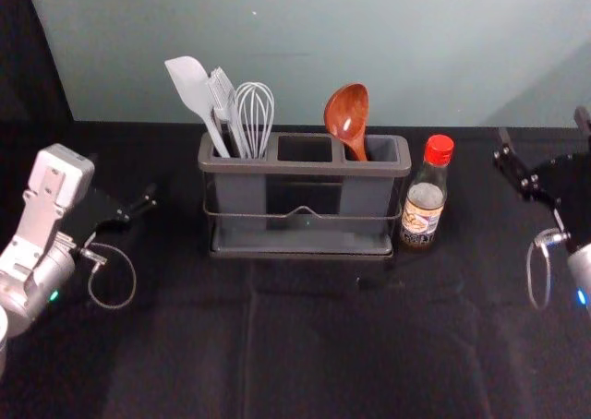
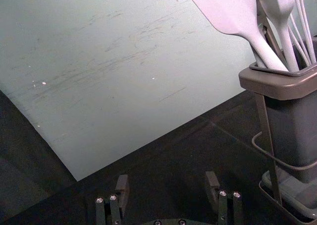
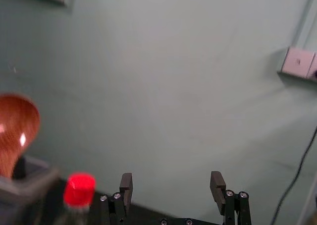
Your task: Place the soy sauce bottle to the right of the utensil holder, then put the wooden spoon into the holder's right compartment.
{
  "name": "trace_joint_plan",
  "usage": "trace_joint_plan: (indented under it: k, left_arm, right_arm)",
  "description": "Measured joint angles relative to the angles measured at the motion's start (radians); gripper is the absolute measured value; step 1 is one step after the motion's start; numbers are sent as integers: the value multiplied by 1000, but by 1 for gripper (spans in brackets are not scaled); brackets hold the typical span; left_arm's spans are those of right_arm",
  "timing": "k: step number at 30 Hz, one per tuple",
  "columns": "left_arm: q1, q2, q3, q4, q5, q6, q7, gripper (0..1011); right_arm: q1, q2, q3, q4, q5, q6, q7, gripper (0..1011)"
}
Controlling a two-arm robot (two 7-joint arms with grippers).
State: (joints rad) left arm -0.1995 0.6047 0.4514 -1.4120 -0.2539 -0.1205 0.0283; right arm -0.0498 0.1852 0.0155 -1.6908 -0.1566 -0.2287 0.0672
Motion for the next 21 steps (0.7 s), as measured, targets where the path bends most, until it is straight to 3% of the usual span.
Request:
trace_joint_plan:
  k: [12, 21]
  left_arm:
    - [0, 0, 0, 0, 0, 0, 0, 1005]
    - [0, 0, 0, 0, 0, 0, 0, 1005]
  right_arm:
    - [1, 18, 11, 110, -41, 42, -5, 1004]
    - [91, 41, -10, 235, -46, 62, 31, 1004]
